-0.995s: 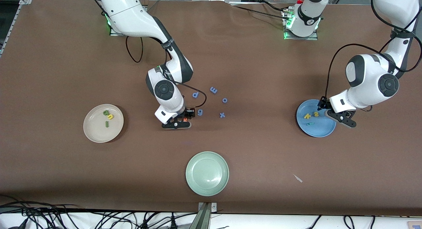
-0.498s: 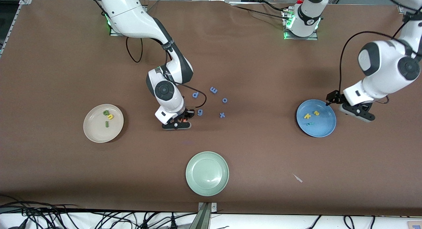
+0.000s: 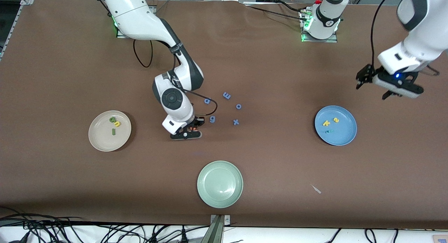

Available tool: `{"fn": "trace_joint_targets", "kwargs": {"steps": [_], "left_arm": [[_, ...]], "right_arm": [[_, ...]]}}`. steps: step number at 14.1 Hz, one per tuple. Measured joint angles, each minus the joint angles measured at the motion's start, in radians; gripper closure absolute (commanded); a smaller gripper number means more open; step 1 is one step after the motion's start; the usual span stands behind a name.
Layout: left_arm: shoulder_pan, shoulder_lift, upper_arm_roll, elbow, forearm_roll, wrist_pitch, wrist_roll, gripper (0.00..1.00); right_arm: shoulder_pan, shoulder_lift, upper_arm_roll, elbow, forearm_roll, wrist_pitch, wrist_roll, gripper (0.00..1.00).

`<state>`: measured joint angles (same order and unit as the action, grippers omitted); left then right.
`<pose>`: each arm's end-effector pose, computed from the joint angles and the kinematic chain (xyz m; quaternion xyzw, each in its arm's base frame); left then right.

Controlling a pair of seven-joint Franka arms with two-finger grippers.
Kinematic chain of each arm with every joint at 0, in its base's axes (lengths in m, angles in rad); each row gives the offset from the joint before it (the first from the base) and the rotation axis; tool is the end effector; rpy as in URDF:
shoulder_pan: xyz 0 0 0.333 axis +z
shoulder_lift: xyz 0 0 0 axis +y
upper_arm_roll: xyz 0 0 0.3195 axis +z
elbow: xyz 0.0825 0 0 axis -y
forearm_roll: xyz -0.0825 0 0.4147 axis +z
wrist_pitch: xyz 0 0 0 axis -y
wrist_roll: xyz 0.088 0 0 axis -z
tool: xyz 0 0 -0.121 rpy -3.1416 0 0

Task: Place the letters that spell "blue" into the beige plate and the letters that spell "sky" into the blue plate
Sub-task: 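Release the s and raise the left gripper while the right gripper lifts the e, then lower the orange e into the white plate and open the right gripper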

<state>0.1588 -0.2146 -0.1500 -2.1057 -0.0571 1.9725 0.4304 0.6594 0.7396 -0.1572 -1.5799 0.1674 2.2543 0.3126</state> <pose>0.5302 -0.0031 0.4957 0.9793 -0.1981 0.0411 0.0018 0.6200 0.3614 0.1702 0.9979 0.0588 -0.0285 0.0014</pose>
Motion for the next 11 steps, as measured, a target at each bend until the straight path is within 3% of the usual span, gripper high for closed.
{"fn": "trace_joint_targets", "kwargs": {"steps": [3, 6, 11], "left_arm": [[-0.02, -0.033, 0.0, 0.155, 0.0, -0.233, -0.109, 0.0], [-0.029, -0.016, 0.0, 0.254, 0.0, -0.355, -0.175, 0.0], [-0.068, 0.172, 0.023, 0.511, 0.0, -0.499, -0.316, 0.0]], "right_arm": [[-0.021, -0.061, -0.094, -0.016, 0.0, -0.144, -0.142, 1.0], [-0.029, -0.118, -0.202, -0.104, 0.0, -0.166, -0.328, 1.0], [-0.04, -0.149, -0.353, -0.193, 0.0, -0.165, -0.59, 1.0]]}}
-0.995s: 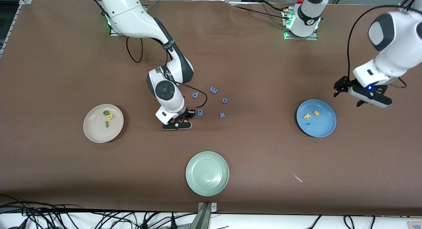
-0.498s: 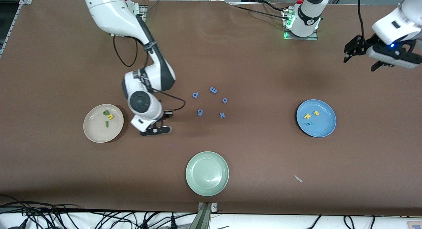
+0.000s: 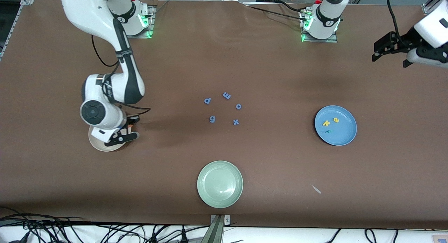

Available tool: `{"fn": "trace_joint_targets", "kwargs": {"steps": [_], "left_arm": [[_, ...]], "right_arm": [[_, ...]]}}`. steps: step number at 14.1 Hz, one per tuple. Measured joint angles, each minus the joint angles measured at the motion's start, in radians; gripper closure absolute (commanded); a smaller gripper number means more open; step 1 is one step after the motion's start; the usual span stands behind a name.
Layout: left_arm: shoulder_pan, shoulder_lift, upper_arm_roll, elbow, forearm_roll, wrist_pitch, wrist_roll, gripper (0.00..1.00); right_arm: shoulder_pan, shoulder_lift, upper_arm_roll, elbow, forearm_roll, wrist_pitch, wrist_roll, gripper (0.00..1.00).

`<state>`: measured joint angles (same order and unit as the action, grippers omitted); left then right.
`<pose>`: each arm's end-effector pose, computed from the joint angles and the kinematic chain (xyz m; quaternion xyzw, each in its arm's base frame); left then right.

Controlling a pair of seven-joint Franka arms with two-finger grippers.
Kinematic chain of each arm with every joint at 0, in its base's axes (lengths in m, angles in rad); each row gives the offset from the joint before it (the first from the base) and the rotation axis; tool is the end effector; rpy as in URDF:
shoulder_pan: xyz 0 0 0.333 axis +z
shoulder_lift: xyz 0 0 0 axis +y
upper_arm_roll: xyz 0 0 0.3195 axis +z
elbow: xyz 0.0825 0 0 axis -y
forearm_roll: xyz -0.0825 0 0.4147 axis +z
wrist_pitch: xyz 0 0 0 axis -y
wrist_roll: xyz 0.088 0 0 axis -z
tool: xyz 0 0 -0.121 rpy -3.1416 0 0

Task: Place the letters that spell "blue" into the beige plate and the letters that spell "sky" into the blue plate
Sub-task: 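Lower the orange e into the white plate and open the right gripper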

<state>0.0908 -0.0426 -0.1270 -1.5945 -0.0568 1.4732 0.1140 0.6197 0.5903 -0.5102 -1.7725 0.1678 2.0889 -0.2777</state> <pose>0.5595 -0.0291 0.6185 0.9960 -0.0764 -0.0385 0.0272 0.6503 0.0990 0.2172 0.9789 0.1656 -0.1011 0.0640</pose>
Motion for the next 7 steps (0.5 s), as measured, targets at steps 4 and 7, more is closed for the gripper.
{"fn": "trace_joint_targets", "kwargs": {"steps": [4, 7], "left_arm": [[-0.112, 0.069, 0.11, 0.06, 0.0, -0.02, -0.104, 0.0], [-0.155, 0.071, 0.143, 0.066, 0.0, -0.024, -0.148, 0.0]], "right_arm": [[-0.066, 0.006, -0.012, -0.01, 0.0, 0.003, -0.088, 0.0], [-0.058, 0.003, -0.004, 0.012, 0.0, 0.005, -0.09, 0.0]]}}
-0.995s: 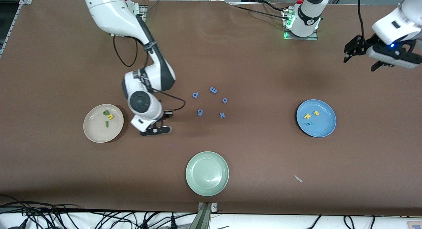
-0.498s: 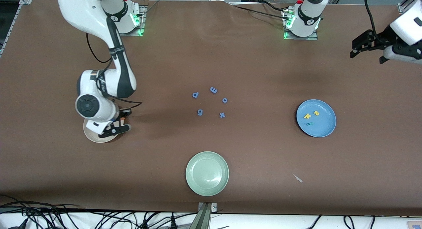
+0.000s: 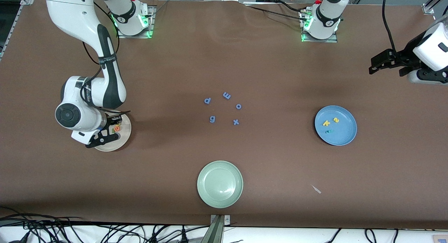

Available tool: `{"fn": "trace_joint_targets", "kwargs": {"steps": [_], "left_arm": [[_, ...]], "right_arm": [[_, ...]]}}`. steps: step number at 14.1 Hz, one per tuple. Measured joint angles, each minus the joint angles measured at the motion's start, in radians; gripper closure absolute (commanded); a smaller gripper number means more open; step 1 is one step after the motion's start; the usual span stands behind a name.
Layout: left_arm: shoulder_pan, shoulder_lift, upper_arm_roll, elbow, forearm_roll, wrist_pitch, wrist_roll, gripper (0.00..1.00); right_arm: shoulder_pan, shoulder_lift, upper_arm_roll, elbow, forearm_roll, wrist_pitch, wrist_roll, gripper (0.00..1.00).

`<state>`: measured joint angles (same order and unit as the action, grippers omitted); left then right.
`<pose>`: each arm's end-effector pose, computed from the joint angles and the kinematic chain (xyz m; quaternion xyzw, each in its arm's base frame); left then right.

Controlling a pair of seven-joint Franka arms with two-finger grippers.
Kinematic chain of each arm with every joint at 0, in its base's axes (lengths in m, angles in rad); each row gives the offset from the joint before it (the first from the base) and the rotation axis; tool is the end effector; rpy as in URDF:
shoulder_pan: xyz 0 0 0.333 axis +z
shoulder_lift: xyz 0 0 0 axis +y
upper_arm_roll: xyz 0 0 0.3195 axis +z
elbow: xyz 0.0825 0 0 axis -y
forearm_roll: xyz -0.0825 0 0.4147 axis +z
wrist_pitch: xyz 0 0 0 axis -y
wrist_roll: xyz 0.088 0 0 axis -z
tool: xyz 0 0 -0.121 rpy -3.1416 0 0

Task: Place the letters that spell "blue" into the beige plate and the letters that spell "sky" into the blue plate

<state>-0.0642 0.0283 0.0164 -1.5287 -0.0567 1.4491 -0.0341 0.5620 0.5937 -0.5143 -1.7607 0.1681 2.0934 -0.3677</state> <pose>0.5785 -0.0352 0.6087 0.9981 -0.0087 -0.0550 0.0258 0.6595 0.0606 0.2211 0.9767 0.1810 -0.0989 0.0586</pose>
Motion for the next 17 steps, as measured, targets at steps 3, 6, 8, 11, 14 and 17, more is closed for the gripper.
{"fn": "trace_joint_targets", "kwargs": {"steps": [3, 6, 8, 11, 14, 17], "left_arm": [[-0.001, 0.001, 0.0, 0.001, 0.0, -0.001, -0.002, 0.0], [-0.001, 0.002, 0.0, 0.001, 0.0, -0.001, -0.002, 0.0], [-0.001, 0.003, 0.001, 0.002, 0.0, -0.002, -0.002, 0.0], [-0.001, 0.003, 0.003, 0.002, 0.0, -0.002, -0.003, 0.0], [-0.001, 0.003, 0.006, 0.002, 0.0, -0.002, -0.003, 0.0], [0.001, 0.005, 0.009, 0.002, 0.0, -0.003, -0.003, 0.0]], "right_arm": [[0.018, -0.002, 0.002, 0.061, 0.004, -0.073, 0.052, 0.0], [0.039, -0.005, 0.004, 0.12, 0.005, -0.172, 0.162, 0.0], [0.06, -0.011, 0.004, 0.14, 0.005, -0.228, 0.211, 0.0], [0.072, -0.03, 0.004, 0.16, 0.005, -0.282, 0.228, 0.0], [0.088, -0.084, 0.009, 0.169, -0.012, -0.323, 0.273, 0.0], [0.025, -0.204, 0.101, 0.154, -0.11, -0.365, 0.343, 0.0]]}}
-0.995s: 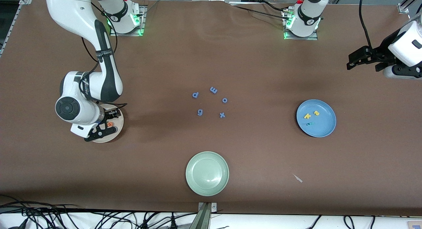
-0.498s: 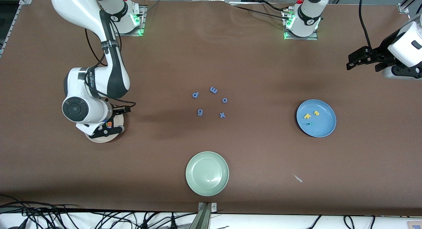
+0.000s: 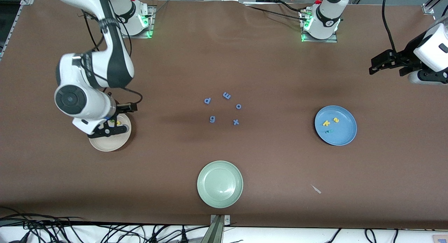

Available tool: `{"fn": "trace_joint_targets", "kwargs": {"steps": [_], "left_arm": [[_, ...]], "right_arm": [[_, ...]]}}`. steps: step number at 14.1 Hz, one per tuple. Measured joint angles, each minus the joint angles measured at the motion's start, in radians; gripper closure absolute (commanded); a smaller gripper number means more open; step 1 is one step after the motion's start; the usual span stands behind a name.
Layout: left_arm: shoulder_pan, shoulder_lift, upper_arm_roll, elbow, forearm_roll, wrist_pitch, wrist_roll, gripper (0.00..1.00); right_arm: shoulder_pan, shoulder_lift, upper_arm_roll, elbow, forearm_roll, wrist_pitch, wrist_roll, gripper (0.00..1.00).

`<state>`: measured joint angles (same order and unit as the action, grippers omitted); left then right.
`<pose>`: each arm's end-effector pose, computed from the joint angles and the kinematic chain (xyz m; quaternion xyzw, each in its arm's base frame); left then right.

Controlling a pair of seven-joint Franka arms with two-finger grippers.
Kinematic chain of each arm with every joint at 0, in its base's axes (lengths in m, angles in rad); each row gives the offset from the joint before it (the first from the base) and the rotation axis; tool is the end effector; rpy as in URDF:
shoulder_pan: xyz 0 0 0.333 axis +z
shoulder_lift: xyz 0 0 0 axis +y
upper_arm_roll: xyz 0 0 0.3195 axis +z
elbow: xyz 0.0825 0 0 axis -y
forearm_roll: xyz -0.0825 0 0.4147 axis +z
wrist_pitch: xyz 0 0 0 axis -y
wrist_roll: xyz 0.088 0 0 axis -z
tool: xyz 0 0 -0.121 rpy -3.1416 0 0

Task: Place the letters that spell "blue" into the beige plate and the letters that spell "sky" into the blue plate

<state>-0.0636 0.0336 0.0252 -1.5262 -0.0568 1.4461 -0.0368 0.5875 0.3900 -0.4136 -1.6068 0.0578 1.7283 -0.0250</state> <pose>0.5799 -0.0300 0.6066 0.9980 -0.0027 -0.0578 0.0258 0.6451 0.1457 0.3794 0.9872 0.0954 -0.1132 0.0586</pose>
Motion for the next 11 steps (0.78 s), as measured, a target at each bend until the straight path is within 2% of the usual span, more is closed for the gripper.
{"fn": "trace_joint_targets", "kwargs": {"steps": [3, 5, 8, 11], "left_arm": [[0.003, 0.007, 0.004, 0.0, 0.0, 0.0, 0.0, 0.0], [0.003, 0.011, 0.006, 0.0, 0.0, 0.0, 0.0, 0.0], [0.003, 0.011, 0.006, 0.001, 0.0, 0.0, 0.0, 0.0], [0.003, 0.012, 0.006, 0.001, 0.0, 0.0, 0.0, 0.0]], "right_arm": [[-0.183, -0.155, 0.176, -0.056, -0.082, -0.016, 0.015, 0.0], [-0.257, -0.24, 0.238, -0.08, -0.108, -0.034, 0.01, 0.0], [-0.297, -0.332, 0.262, -0.086, -0.115, -0.085, -0.002, 0.0], [-0.334, -0.364, 0.267, -0.069, -0.115, -0.137, -0.002, 0.0]]}}
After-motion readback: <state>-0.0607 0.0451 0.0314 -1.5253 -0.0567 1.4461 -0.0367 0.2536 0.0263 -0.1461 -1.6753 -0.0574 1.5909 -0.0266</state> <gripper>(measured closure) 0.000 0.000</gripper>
